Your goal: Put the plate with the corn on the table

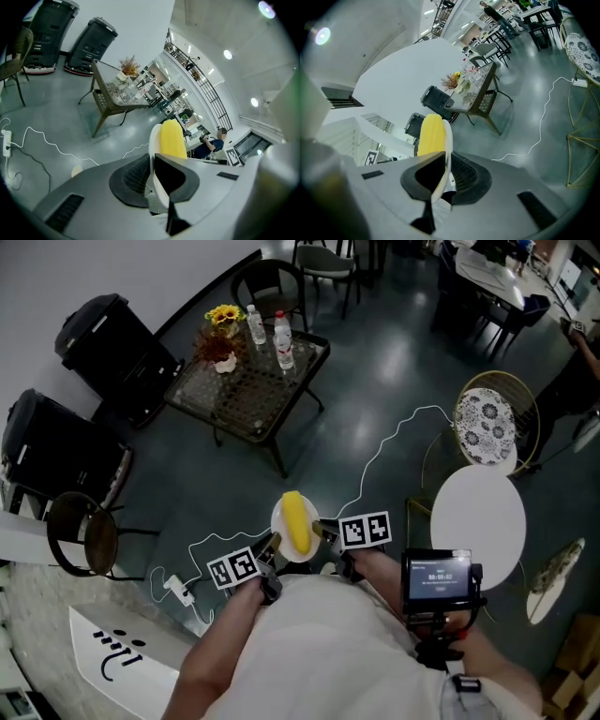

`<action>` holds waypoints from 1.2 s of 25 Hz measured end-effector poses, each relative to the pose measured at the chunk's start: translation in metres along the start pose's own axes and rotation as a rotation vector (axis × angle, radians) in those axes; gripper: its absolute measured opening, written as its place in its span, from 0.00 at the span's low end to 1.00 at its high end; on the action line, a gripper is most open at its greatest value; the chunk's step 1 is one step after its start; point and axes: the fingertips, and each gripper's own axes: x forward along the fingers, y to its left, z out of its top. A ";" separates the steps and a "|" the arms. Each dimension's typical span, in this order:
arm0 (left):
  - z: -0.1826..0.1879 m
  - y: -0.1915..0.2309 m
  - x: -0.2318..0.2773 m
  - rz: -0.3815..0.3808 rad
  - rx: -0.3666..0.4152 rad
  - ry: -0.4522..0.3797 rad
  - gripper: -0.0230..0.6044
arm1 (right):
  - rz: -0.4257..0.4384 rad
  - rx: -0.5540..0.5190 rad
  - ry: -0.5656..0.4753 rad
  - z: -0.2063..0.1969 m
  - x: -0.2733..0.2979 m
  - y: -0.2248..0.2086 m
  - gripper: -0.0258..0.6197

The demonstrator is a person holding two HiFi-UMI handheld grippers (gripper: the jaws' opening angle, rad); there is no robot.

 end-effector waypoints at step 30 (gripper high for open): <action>0.137 0.050 0.074 -0.023 0.000 0.039 0.09 | -0.033 0.032 0.020 0.122 0.100 -0.020 0.11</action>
